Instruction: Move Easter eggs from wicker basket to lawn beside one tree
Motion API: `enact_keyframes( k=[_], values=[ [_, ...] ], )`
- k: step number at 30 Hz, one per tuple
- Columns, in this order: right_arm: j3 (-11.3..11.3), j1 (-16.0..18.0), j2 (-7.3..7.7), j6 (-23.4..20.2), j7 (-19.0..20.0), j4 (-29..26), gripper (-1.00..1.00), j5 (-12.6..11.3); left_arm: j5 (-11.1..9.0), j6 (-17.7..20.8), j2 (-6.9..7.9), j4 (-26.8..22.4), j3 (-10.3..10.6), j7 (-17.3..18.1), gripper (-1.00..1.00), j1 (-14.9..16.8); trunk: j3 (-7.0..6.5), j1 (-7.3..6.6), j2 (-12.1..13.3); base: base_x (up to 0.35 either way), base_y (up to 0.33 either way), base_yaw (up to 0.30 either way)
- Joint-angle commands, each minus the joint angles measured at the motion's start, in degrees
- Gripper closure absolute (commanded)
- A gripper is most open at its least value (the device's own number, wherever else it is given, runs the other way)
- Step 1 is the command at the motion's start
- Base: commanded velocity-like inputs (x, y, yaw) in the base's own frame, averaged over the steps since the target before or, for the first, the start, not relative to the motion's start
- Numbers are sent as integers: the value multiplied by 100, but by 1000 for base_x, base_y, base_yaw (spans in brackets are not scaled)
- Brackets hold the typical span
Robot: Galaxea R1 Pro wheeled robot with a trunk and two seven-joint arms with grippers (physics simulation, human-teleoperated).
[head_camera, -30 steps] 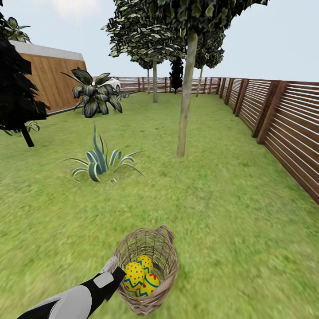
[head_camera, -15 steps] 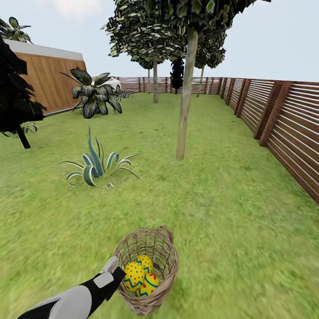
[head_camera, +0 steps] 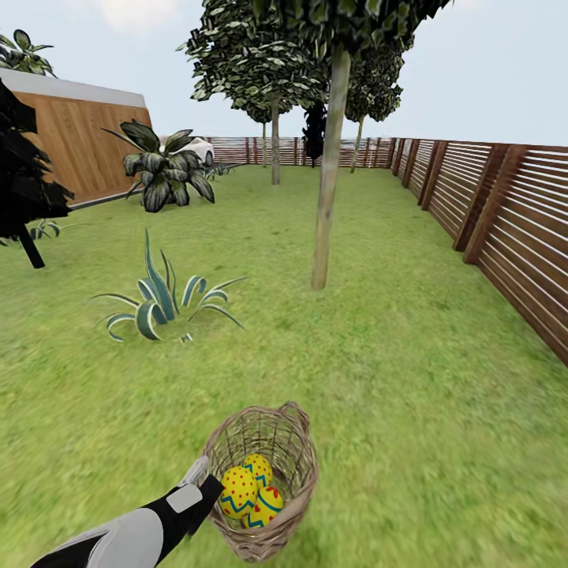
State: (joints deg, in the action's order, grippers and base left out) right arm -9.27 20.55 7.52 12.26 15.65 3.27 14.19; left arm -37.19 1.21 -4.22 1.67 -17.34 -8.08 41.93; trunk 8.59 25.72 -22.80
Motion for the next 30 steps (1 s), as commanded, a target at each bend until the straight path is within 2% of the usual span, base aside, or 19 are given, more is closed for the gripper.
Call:
enact_keyframes(
  k=[1,7,16,19,30],
  values=[
    [-49,11,4,39,8,25,-100,47,37,11,0,0,-68,-18,100,8,11,7,-12,310,-118,0],
    [-49,11,24,39,6,10,-100,55,37,11,0,0,-68,-18,100,8,11,7,-12,310,-118,0],
    [-49,11,-9,5,15,41,-100,43,37,11,0,0,-68,-18,100,8,11,7,-12,310,-118,0],
    [-49,11,-87,1,14,37,-100,40,37,11,0,0,-68,-18,100,8,11,7,-12,310,-118,0],
    [-49,11,-92,-7,7,70,-100,35,37,11,0,0,-68,-18,100,8,11,7,-12,310,-118,0]
  ],
)
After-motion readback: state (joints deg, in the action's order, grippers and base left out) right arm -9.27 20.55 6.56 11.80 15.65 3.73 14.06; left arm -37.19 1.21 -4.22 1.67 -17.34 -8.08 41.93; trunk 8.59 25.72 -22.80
